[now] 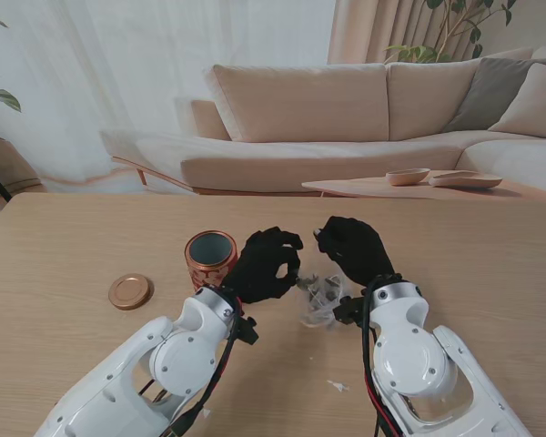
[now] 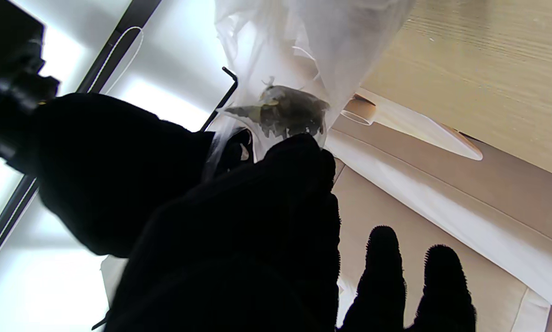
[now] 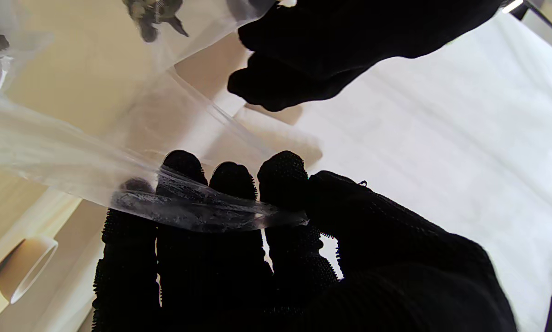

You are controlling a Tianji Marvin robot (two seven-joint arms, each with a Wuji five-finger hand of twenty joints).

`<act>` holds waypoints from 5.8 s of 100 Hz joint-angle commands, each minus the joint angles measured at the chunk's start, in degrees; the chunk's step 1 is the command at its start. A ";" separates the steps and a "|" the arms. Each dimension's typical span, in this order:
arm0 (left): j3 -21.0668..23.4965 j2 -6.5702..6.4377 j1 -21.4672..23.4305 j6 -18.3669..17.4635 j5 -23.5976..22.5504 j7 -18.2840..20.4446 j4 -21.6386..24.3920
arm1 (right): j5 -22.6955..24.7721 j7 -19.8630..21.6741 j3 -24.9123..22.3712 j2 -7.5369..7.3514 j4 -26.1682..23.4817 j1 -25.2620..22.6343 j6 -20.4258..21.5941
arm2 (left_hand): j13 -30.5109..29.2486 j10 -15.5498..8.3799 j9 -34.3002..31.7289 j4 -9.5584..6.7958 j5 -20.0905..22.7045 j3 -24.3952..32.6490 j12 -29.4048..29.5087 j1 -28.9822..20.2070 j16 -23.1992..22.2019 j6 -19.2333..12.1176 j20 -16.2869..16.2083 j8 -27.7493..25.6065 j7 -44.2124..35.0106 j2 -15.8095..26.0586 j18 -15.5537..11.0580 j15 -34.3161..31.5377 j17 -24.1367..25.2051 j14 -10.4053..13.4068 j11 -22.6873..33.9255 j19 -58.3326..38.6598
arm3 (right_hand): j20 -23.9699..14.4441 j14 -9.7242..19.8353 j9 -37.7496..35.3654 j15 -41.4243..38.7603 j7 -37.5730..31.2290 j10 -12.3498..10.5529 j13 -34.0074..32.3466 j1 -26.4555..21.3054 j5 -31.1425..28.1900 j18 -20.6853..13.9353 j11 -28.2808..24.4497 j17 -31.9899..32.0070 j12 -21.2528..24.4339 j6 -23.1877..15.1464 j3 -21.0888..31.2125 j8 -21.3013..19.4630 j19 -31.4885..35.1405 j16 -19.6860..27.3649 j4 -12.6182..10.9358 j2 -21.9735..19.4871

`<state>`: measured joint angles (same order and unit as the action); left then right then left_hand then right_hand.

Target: Insert tea bags into the tea bag box

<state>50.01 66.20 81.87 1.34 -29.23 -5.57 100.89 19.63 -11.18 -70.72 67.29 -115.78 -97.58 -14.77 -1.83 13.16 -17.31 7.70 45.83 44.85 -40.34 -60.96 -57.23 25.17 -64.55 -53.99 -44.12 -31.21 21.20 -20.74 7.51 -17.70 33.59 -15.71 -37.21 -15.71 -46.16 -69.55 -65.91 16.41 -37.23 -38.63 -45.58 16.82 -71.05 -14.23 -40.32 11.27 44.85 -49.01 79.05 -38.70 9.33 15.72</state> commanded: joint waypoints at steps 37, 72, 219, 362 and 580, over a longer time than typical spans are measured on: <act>6.12 -1.17 4.58 -5.84 -0.12 2.12 5.18 | -0.97 1.16 -0.08 0.56 1.08 1.00 -1.69 | 0.21 0.25 -1.19 0.40 5.60 4.57 -1.15 -1.43 0.52 -6.46 -1.11 -4.60 -2.15 -0.67 0.00 -0.98 0.01 -0.23 0.85 -0.35 | -2.10 0.11 -0.47 -0.65 -0.63 2.49 0.61 0.35 -0.82 -1.58 -2.74 0.69 -0.62 -1.84 0.63 0.47 2.00 0.62 -0.76 -0.51; 16.63 -1.95 6.83 -9.79 -8.41 -0.21 4.92 | -1.16 0.88 -0.22 0.63 0.98 0.77 -1.59 | 0.06 1.21 -1.80 0.44 6.38 5.42 -0.81 -0.99 1.04 -6.59 -1.03 -5.50 -0.96 -1.16 0.64 -1.80 -0.44 -0.75 0.06 -0.31 | -2.10 0.06 -0.46 -0.65 -0.66 2.52 0.60 0.36 -0.86 -1.60 -2.75 0.71 -0.61 -1.85 0.65 0.48 1.99 0.75 -0.75 -0.49; 24.25 -3.03 8.74 -9.06 -15.48 -0.20 -1.45 | -1.56 -0.63 -3.47 1.15 1.54 0.74 -4.10 | -0.03 -0.45 3.97 -3.52 -13.24 1.62 15.07 18.02 12.51 -11.82 10.27 35.13 37.66 6.98 0.31 15.28 0.57 0.60 -15.77 4.15 | -2.06 0.16 -0.10 -0.27 -0.55 2.08 0.88 0.45 -0.50 -1.77 -2.51 0.72 -0.53 -2.18 0.49 0.49 1.88 1.09 -0.68 -0.63; 26.85 -2.85 16.39 -17.54 -13.03 -1.52 3.39 | 32.86 16.05 -8.64 -4.80 10.47 3.18 -16.10 | -0.53 0.40 2.66 -3.57 -15.27 0.93 15.67 18.82 14.59 -12.30 12.24 36.85 33.30 7.14 1.08 14.55 0.72 0.03 -16.08 3.97 | 9.02 1.30 21.72 35.79 46.93 1.04 21.39 20.78 16.27 -2.38 34.11 8.59 21.35 6.87 -13.62 25.16 -27.19 16.45 -6.14 -5.19; 25.33 -4.34 5.64 12.66 -17.72 7.42 -18.03 | 12.30 -2.60 4.27 -1.07 13.68 -1.33 16.34 | 0.11 -1.38 5.24 -4.88 -22.27 -10.33 19.13 18.69 19.16 -14.92 11.17 37.15 32.66 13.72 0.77 14.98 0.87 1.46 -20.02 2.35 | 6.70 10.27 36.11 57.85 49.39 -10.53 31.08 13.11 34.16 -6.53 46.82 15.27 27.22 -5.69 -14.52 22.16 -61.34 27.62 -7.61 -8.05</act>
<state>75.53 61.64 87.73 13.38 -47.85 0.37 83.13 32.06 -14.24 -66.60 65.68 -101.80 -98.38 1.35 -1.89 13.32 -14.08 4.83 25.49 35.36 -20.35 -41.34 -37.72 11.47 -52.08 -16.30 -10.90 -19.37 22.73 -6.19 7.59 -17.00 13.11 -12.20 -29.27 -7.48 -11.50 -12.34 -16.14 7.46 -8.19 -25.43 -12.93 10.84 -25.77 0.45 -13.54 5.37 29.26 -26.05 19.53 -11.10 4.31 9.94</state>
